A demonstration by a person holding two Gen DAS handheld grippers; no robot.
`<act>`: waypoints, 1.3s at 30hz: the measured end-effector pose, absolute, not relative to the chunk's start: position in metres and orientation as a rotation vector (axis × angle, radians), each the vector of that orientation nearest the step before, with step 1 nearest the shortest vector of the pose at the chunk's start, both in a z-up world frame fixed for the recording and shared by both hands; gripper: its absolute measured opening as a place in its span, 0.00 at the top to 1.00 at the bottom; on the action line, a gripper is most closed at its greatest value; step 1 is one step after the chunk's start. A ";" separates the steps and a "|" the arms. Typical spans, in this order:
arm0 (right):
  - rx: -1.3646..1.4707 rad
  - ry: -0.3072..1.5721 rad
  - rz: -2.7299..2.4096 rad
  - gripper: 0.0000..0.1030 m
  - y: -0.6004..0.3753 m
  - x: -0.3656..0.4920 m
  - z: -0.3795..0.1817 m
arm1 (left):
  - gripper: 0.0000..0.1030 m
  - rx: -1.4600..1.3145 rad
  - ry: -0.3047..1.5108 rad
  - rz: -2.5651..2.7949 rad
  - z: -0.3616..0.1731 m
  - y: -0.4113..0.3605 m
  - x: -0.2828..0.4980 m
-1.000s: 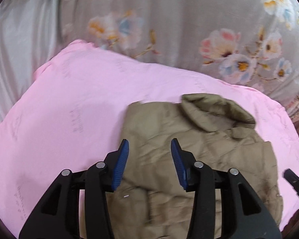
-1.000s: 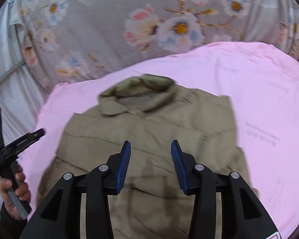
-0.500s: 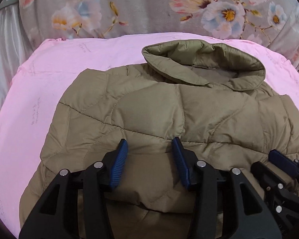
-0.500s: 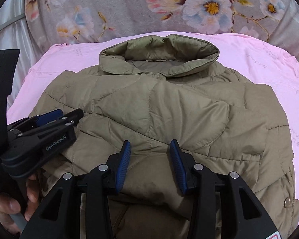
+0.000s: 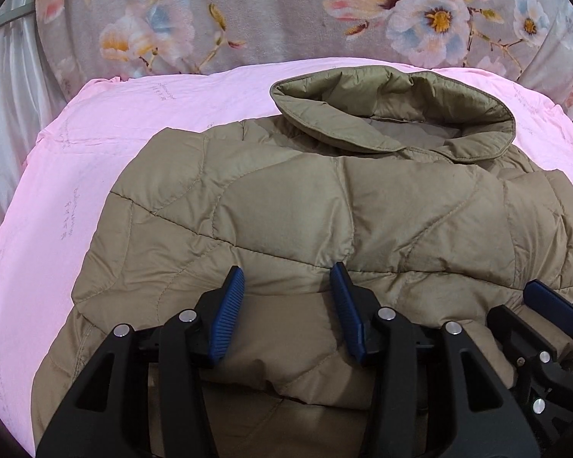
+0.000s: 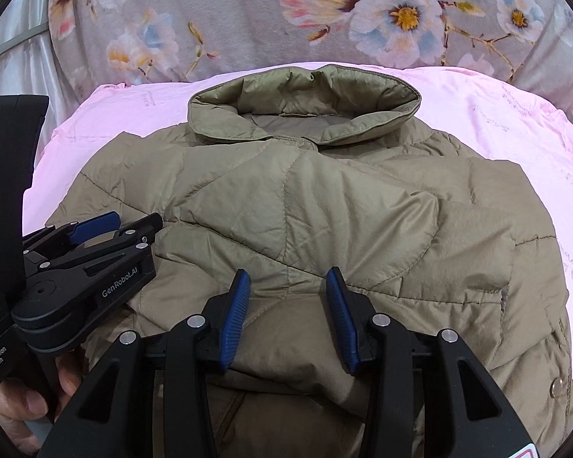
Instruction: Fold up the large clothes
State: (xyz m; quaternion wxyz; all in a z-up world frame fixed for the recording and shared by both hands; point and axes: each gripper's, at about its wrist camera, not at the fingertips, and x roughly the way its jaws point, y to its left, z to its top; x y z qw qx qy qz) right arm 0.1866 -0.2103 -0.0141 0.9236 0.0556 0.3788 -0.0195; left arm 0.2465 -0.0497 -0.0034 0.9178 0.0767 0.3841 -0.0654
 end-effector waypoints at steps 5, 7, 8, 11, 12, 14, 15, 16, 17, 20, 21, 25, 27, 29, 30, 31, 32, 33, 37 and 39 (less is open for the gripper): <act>0.134 0.779 -0.026 0.56 -0.212 0.187 -0.014 | 0.55 0.157 0.791 -0.134 -0.004 -0.050 0.247; 0.150 0.778 -0.005 0.50 -0.214 0.188 -0.015 | 0.54 0.141 0.791 -0.146 -0.003 -0.049 0.247; 0.163 0.778 0.013 0.47 -0.215 0.188 -0.014 | 0.50 0.122 0.791 -0.162 -0.002 -0.046 0.247; 0.227 0.774 0.055 0.45 -0.225 0.185 -0.007 | 0.43 0.002 0.815 -0.251 0.008 -0.031 0.250; 0.253 0.778 0.068 0.45 -0.229 0.185 -0.002 | 0.43 -0.039 0.831 -0.276 0.014 -0.025 0.252; 0.336 0.757 0.098 0.45 -0.247 0.186 0.015 | 0.42 -0.132 0.848 -0.319 0.031 -0.015 0.262; 0.374 0.747 0.101 0.45 -0.255 0.188 0.022 | 0.40 -0.170 0.848 -0.326 0.039 -0.012 0.269; 0.440 0.734 0.101 0.44 -0.268 0.195 0.031 | 0.38 -0.226 0.845 -0.336 0.049 -0.009 0.280; 0.492 0.729 0.105 0.43 -0.276 0.201 0.035 | 0.32 -0.264 0.849 -0.345 0.053 -0.009 0.290; 0.658 0.732 0.126 0.43 -0.304 0.234 0.035 | 0.29 -0.349 0.906 -0.346 0.054 -0.017 0.330; 0.692 0.739 0.099 0.43 -0.312 0.247 0.031 | 0.29 -0.369 0.926 -0.347 0.051 -0.021 0.340; 0.844 0.770 0.081 0.60 -0.330 0.282 0.004 | 0.34 -0.443 1.036 -0.375 0.022 -0.040 0.379; 0.850 0.788 0.093 0.80 -0.329 0.295 -0.007 | 0.57 -0.427 1.055 -0.353 0.008 -0.047 0.388; 0.827 0.777 0.101 0.94 -0.329 0.297 -0.010 | 0.75 -0.416 1.038 -0.374 0.001 -0.050 0.387; 0.818 0.759 0.104 0.95 -0.329 0.297 -0.010 | 0.80 -0.413 1.028 -0.386 -0.001 -0.051 0.385; 0.801 0.736 0.095 0.95 -0.329 0.294 -0.010 | 0.82 -0.380 1.009 -0.386 -0.004 -0.054 0.382; 0.783 0.723 0.085 0.96 -0.330 0.293 -0.011 | 0.84 -0.347 0.996 -0.385 -0.004 -0.056 0.380; 0.768 0.718 0.073 0.97 -0.328 0.292 -0.014 | 0.84 -0.311 0.979 -0.383 -0.006 -0.059 0.376; 0.699 0.769 0.011 0.98 -0.325 0.296 -0.022 | 0.84 -0.236 0.943 -0.364 -0.010 -0.065 0.368; 0.633 0.799 -0.026 0.99 -0.320 0.300 -0.022 | 0.84 -0.204 0.935 -0.351 -0.010 -0.069 0.367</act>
